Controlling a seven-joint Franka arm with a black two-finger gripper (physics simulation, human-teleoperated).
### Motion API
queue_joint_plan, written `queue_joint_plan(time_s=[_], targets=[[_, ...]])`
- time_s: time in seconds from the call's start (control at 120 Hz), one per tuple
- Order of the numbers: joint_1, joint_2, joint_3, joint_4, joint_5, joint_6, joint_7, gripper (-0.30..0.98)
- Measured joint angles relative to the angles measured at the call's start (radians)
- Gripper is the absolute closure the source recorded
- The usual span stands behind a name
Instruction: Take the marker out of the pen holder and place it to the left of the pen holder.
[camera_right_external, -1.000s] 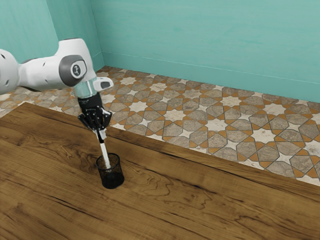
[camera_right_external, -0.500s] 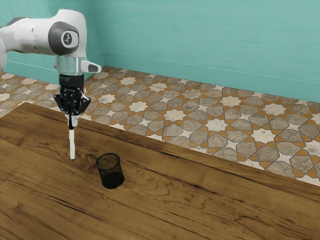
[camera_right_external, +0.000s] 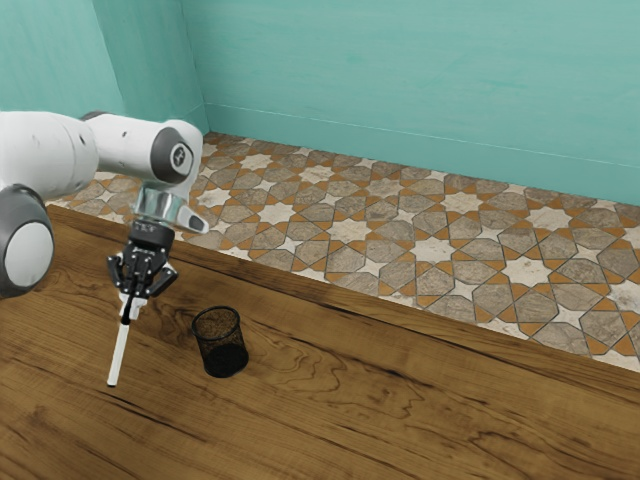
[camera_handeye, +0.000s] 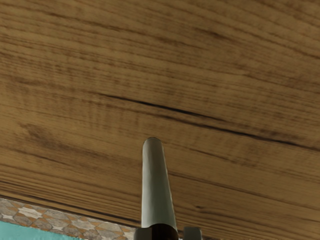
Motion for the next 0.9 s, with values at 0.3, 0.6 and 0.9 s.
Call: queue_joint_plan(time_s=[0.3, 0.6, 0.9], targets=[[0.048, 0.051, 0.002, 0.033, -0.018, -0.038, -0.016, 0.34], [0.044, -0.239, -0.143, 0.004, -0.032, 0.137, -0.031, 0.08], [-0.046, -0.483, -0.241, -0.056, 0.03, 0.319, -0.088, 0.02]])
